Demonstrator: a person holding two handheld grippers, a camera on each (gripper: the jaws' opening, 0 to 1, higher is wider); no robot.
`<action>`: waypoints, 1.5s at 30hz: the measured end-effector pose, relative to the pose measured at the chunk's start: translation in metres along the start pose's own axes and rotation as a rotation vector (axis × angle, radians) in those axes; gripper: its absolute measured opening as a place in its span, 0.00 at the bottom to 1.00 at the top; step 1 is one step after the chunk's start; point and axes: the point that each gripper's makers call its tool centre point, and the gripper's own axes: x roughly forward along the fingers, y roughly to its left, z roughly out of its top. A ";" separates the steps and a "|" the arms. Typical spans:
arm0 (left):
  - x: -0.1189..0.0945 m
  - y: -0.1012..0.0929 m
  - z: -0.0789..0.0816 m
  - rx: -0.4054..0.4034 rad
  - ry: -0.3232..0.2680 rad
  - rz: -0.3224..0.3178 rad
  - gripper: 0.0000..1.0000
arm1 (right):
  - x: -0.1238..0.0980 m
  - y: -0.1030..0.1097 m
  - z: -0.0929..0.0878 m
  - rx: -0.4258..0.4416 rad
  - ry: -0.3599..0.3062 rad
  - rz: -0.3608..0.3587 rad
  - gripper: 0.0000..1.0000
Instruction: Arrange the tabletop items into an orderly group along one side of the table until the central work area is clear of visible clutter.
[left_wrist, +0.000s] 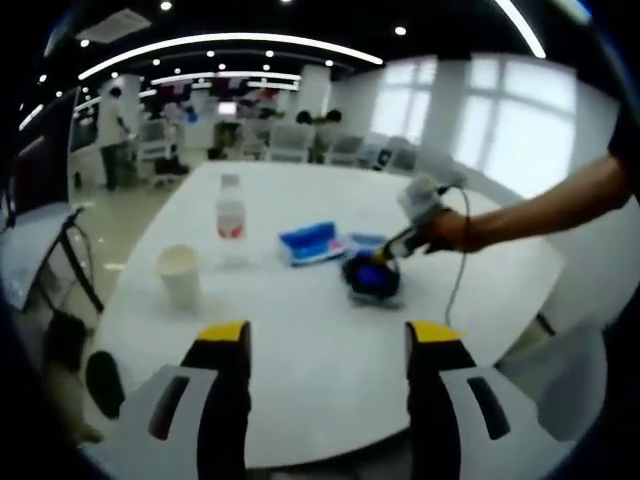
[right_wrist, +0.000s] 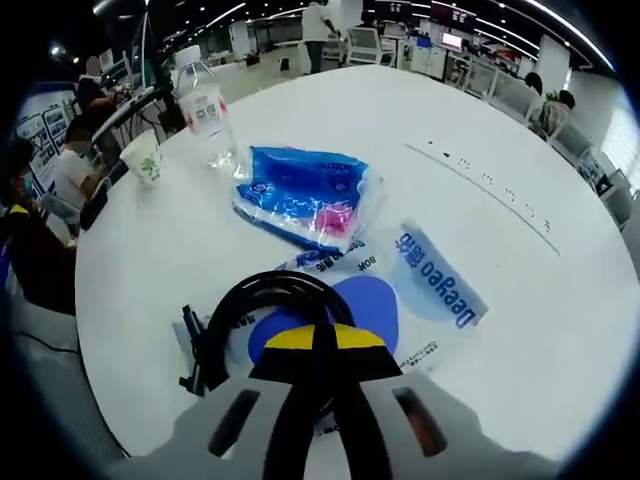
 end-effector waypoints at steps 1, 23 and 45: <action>0.001 0.001 0.000 -0.001 -0.003 -0.002 0.58 | -0.001 0.000 0.001 0.002 -0.007 -0.001 0.03; 0.004 -0.002 0.002 -0.028 -0.018 -0.043 0.58 | -0.057 0.013 0.025 0.040 -0.165 -0.045 0.02; 0.005 -0.012 0.000 0.016 -0.002 -0.076 0.59 | -0.134 0.014 0.021 0.060 -0.271 -0.127 0.02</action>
